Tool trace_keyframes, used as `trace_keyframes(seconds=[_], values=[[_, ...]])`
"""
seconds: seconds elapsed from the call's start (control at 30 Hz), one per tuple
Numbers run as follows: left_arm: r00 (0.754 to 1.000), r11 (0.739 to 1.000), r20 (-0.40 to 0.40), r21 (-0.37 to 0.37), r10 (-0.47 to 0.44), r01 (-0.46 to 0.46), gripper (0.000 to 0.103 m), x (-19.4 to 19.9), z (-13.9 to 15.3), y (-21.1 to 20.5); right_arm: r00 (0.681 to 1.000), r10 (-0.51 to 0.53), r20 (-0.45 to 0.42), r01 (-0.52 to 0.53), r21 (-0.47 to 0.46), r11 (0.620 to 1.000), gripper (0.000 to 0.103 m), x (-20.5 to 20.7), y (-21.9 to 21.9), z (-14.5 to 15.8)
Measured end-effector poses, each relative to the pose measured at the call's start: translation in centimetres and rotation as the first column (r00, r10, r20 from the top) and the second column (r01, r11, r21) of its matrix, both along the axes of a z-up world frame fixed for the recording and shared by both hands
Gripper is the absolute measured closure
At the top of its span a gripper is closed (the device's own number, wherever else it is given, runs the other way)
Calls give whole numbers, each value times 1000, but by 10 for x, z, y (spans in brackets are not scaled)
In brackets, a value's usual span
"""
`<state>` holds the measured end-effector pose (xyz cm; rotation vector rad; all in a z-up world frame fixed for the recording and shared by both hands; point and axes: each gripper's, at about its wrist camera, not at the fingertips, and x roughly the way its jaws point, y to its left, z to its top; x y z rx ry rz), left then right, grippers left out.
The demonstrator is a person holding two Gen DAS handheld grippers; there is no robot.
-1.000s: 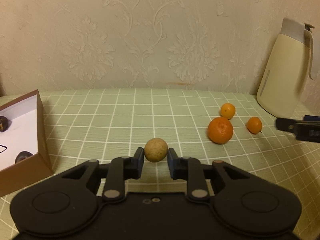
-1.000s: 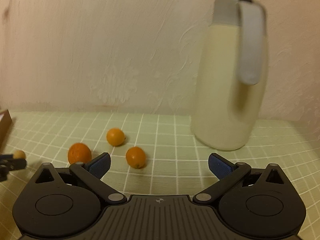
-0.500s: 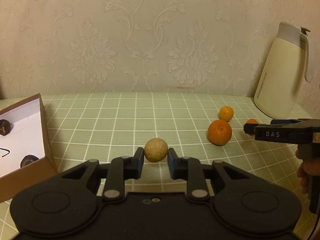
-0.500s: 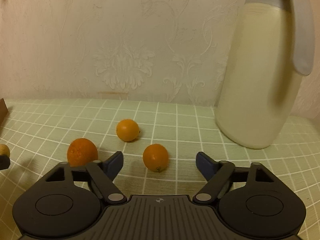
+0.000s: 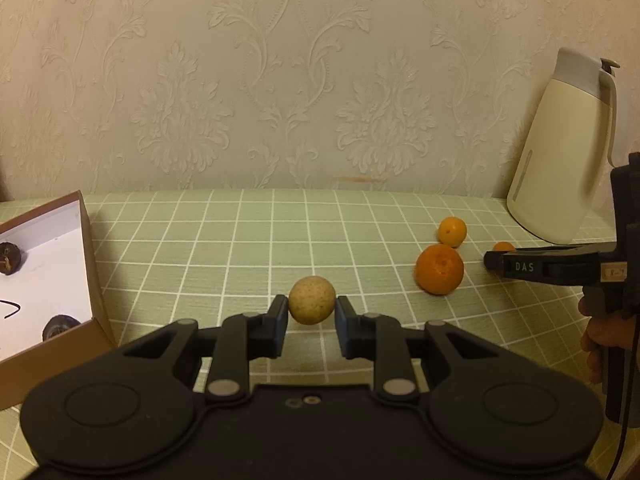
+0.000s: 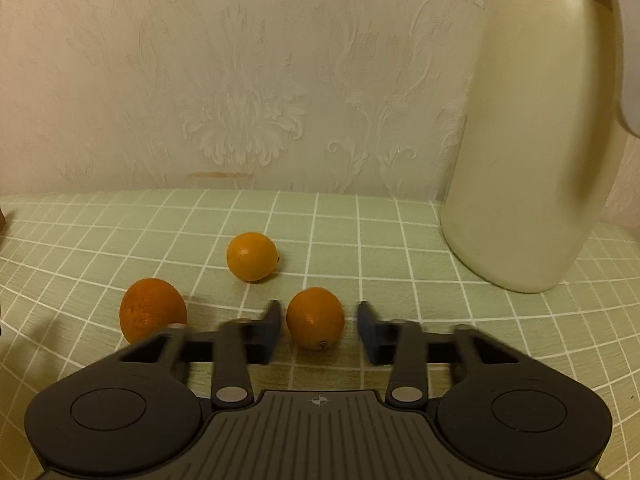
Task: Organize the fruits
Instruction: 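Grasp a small orange kumquat with the right gripper while left gripper holds the beige fruit, then carry the beige fruit and kumquat over the white box with both grippers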
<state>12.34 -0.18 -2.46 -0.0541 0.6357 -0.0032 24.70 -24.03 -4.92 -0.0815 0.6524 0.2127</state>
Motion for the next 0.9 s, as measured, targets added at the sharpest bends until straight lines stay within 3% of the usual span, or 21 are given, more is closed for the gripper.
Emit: trace_keyframes(seconds=[0.9], values=[[999, 1000, 46, -1, 16, -16, 88, -19, 19, 2, 993, -4, 122, 0, 33, 999, 73, -44, -1, 52]])
